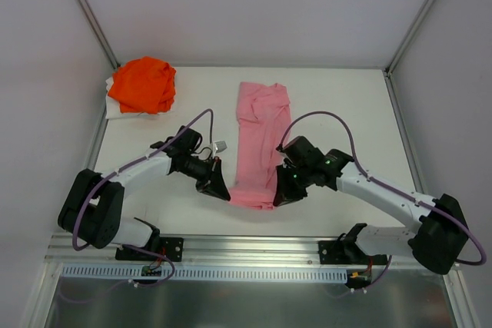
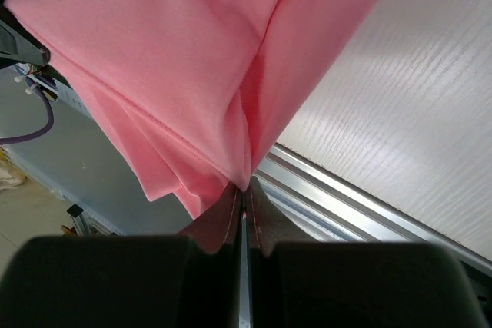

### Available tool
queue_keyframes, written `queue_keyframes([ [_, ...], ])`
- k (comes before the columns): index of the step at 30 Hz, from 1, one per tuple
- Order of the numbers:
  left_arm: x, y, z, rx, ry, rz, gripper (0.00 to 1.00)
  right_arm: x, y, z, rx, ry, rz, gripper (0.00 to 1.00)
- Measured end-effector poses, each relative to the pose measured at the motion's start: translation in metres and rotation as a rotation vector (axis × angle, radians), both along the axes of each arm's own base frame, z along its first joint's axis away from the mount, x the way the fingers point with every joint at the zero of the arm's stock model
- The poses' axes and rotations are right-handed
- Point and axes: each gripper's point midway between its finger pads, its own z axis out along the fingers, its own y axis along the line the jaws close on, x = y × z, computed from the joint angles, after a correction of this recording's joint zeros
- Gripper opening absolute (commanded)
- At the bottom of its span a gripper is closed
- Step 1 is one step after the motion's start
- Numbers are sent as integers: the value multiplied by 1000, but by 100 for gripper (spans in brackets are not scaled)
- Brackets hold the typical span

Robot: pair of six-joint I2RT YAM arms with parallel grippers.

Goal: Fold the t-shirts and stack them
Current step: Fold the folded rectangular tshirt in 1/3 of the way

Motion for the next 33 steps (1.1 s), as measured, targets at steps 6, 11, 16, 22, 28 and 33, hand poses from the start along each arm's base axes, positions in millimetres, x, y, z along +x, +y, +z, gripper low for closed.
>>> queue_keyframes([
  [6, 18, -10, 14, 1, 1, -4, 0, 4, -3, 11, -14, -10, 11, 1],
  [11, 53, -25, 30, -1, -27, -3, 0, 30, -4, 23, -32, -30, -20, 0],
  [16, 80, -37, 41, -4, -50, -3, 0, 64, -13, 28, -67, -31, -80, 1],
  [22, 107, -49, 46, -5, -53, -3, 0, 108, -15, 28, -101, -28, -121, 0],
  [28, 124, -55, 49, -7, -60, 4, 0, 139, -12, 16, -131, 0, -122, 1],
  [33, 138, -52, 45, -2, -58, 22, 46, 162, -6, 6, -141, 16, -113, 37],
])
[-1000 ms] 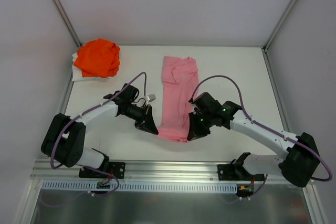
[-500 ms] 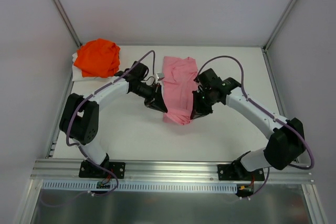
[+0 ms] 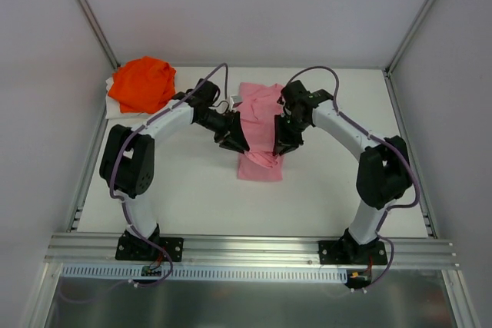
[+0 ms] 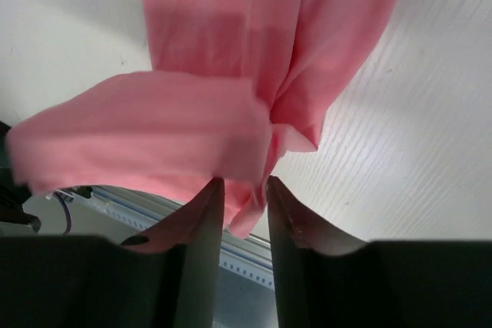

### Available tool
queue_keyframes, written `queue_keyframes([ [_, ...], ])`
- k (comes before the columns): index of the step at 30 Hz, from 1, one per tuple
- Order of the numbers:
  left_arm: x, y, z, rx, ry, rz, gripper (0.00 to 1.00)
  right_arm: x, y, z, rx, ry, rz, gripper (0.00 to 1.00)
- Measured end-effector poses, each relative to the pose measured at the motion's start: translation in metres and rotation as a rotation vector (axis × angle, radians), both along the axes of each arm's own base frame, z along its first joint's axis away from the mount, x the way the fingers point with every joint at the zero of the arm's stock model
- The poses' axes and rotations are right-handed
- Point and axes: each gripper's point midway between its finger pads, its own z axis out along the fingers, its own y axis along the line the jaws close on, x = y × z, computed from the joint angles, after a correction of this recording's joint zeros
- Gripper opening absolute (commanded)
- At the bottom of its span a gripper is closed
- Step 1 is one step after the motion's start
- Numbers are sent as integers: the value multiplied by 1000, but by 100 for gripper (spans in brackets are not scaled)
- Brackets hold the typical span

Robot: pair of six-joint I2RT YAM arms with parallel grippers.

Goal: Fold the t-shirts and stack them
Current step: Fold the folded rectangular tshirt in 1/3 of the way

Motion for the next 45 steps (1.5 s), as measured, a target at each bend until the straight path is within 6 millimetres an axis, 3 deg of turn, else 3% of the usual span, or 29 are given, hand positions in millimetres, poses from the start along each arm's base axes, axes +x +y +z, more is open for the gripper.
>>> queue_keyframes([
  [1, 2, 2, -2, 5, 0, 8, 58, 6, 0, -1, -3, -6, 4, 47],
  [2, 4, 3, -5, 20, -1, 17, 97, 11, 1, -1, -5, -14, 2, 53],
  [3, 7, 5, -7, 29, -11, 26, 99, 17, 0, -2, -11, -29, 4, 55],
  [10, 19, 21, -19, 105, -112, 114, 99, 63, -17, 14, -13, -131, -31, 58],
  [15, 20, 29, -13, 120, -183, 160, 99, 80, -36, 23, -28, -170, -21, 58],
  [16, 20, 29, -12, 121, -193, 165, 99, 82, -40, 23, -31, -174, -18, 60],
  [18, 20, 30, -10, 121, -205, 170, 99, 82, -44, 24, -34, -177, -12, 82],
  [19, 19, 30, -9, 116, -214, 171, 99, 80, -45, 22, -35, -175, -12, 92],
  [21, 16, 32, -10, 113, -226, 173, 99, 67, -49, 16, -33, -171, -9, 98],
  [25, 10, 35, -11, 117, -228, 167, 99, 27, -59, 12, -29, -124, -32, 98],
  [29, 8, 36, -15, 114, -242, 152, 99, 5, -60, 15, -10, -125, -52, 97],
  [35, -6, 36, -38, 99, -194, 113, 98, -7, -44, 8, 22, -116, -26, 96],
  [39, -6, 35, -65, 117, -146, 94, 95, -9, -33, 1, 36, -101, -7, 96],
  [45, -6, 36, -104, 149, -70, 79, 94, -14, -26, -25, 33, -52, 8, 95],
])
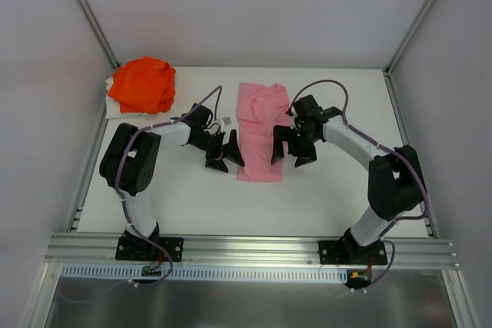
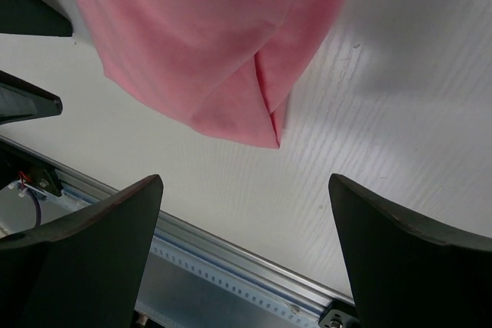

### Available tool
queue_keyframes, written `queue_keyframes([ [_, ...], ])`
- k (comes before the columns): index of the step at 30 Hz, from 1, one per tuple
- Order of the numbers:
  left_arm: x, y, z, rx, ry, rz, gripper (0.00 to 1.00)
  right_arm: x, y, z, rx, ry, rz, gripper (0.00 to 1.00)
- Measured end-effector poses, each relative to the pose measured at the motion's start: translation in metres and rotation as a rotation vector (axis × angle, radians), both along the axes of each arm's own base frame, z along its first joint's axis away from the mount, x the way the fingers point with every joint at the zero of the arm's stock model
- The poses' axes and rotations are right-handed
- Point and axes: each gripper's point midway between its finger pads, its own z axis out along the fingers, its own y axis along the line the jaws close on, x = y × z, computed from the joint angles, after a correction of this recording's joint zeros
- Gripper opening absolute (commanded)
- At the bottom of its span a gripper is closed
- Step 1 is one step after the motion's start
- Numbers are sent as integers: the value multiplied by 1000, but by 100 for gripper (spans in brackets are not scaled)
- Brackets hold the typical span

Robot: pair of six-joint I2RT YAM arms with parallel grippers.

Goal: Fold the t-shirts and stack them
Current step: Fold the folded rectangular tshirt in 1/3 of the way, then grab one side of the 2/3 rectangular tshirt with both arms

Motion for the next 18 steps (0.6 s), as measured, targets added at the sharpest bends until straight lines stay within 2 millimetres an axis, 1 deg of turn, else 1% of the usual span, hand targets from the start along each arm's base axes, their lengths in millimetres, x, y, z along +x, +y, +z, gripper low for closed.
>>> queue_keyframes([
  [2, 1, 1, -5, 1, 13, 6, 93, -3, 1, -12, -3, 29, 1, 94],
  [5, 1, 1, -4, -3, 8, 5, 93, -8, 1, -28, -13, 70, 2, 94],
  [7, 2, 1, -5, -3, 8, 5, 93, -9, 2, -35, -18, 87, 2, 93],
  [18, 4, -2, -5, -20, 17, 13, 91, -7, 18, -53, 5, 107, 5, 91],
])
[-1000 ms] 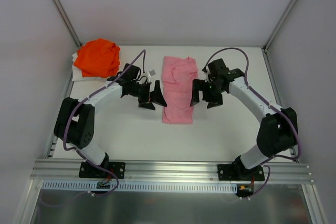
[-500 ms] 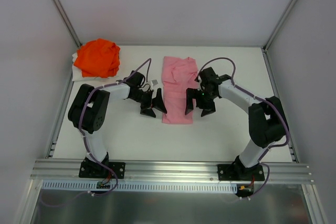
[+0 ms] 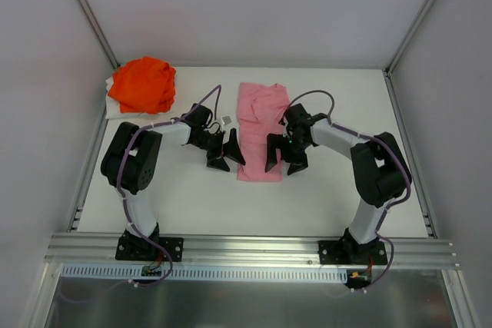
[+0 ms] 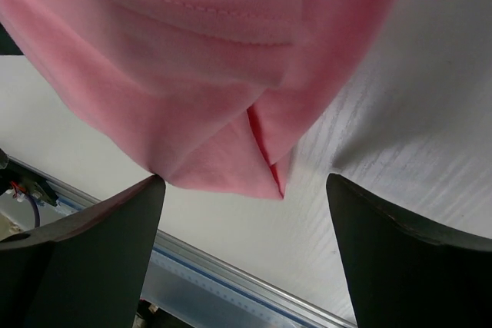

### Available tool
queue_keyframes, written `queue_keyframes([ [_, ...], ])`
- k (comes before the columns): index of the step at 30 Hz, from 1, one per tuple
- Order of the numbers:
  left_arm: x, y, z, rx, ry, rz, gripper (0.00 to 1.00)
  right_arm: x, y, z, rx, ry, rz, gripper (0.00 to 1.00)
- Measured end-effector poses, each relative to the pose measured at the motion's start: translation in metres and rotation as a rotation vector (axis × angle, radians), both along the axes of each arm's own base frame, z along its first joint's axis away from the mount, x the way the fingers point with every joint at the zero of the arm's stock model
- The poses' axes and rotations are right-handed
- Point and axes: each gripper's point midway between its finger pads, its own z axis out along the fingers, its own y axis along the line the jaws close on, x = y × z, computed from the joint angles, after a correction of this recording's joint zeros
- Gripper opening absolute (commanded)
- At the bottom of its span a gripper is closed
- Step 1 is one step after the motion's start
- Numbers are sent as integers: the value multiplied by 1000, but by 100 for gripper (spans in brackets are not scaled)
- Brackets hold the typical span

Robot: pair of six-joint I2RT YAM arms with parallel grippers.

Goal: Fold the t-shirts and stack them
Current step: Grab one side of the 2/3 rectangular tshirt with both arms

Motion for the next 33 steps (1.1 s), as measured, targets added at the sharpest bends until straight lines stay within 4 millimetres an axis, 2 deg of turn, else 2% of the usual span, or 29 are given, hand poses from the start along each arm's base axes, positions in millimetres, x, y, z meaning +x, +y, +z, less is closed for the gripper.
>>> queue_keyframes([
  [3, 1, -2, 1, -13, 5, 5, 90, 0, 4, -4, 3, 5, 0, 91],
  [8, 4, -7, 0, -37, 21, 15, 89, 0, 7, -6, 13, 3, -11, 82],
  [18, 1, -25, 1, -67, 39, -10, 89, -1, 8, -8, 17, 11, -30, 82],
  [24, -2, -34, 1, -70, 47, -22, 86, -2, 8, -9, 18, 12, -34, 74],
  [28, -2, -34, 0, -66, 46, -20, 72, -3, 8, -12, 21, 12, -39, 51],
  [32, -2, -34, -6, -59, 56, -18, 54, -5, 9, -14, 29, 22, -45, 37],
  [33, -3, -34, -8, -57, 60, -17, 46, -5, 10, -14, 32, 22, -47, 34],
])
